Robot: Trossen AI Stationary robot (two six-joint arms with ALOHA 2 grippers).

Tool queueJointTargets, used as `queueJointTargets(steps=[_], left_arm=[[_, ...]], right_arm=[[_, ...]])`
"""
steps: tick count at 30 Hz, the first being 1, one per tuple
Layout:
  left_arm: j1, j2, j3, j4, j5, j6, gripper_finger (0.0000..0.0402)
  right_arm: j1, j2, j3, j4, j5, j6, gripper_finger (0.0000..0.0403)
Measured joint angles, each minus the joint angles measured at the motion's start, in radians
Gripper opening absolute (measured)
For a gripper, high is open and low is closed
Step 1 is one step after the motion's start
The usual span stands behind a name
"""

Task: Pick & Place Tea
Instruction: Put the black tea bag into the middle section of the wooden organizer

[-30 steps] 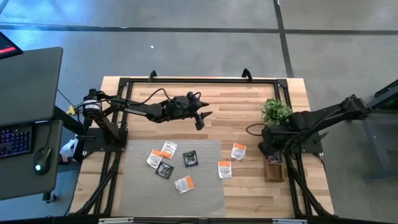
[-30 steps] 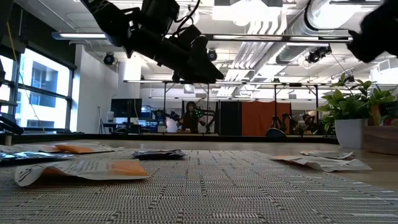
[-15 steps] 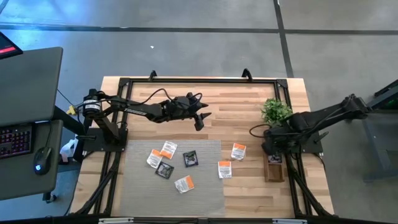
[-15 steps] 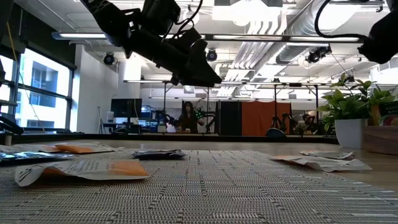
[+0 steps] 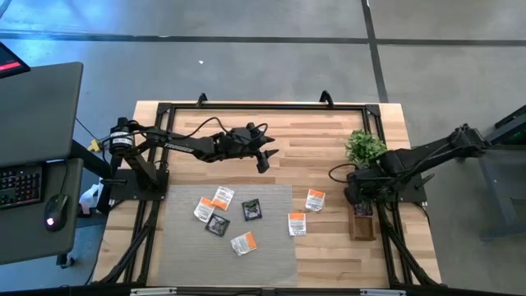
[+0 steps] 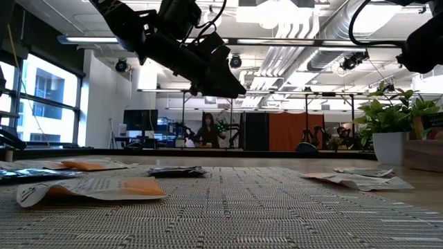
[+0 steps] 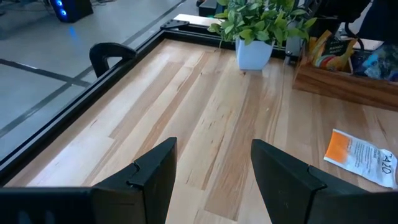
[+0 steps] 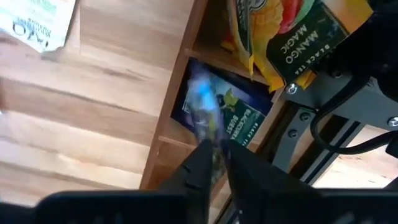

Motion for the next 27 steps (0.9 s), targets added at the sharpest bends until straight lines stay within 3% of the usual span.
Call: queueJointTargets(steps=[7, 12, 16, 23, 27], left_arm=[[0.0, 0.0, 0.0, -0.006, 0.003, 0.015, 0.0205], [0.0, 0.0, 0.0, -0.014, 0.002, 0.031, 0.0205], [0.0, 0.0, 0.0, -0.013, 0.002, 0.032, 0.0205], [0.0, 0.0, 0.0, -0.017, 0.002, 0.027, 0.0205], [0.0, 0.0, 0.0, -0.025, 0.002, 0.027, 0.0205]], right_arm=[[0.0, 0.006, -0.009, 0.021, -0.006, 0.019, 0.0107], [-0.006, 0.006, -0.007, 0.033, -0.048, 0.015, 0.0112], [-0.008, 0.006, 0.025, 0.009, -0.05, -0.021, 0.0098], [-0.005, 0.006, 0.07, -0.032, 0.108, -0.182, 0.0048], [0.008, 0.007, 0.016, 0.068, 0.165, -0.277, 0.0006]])
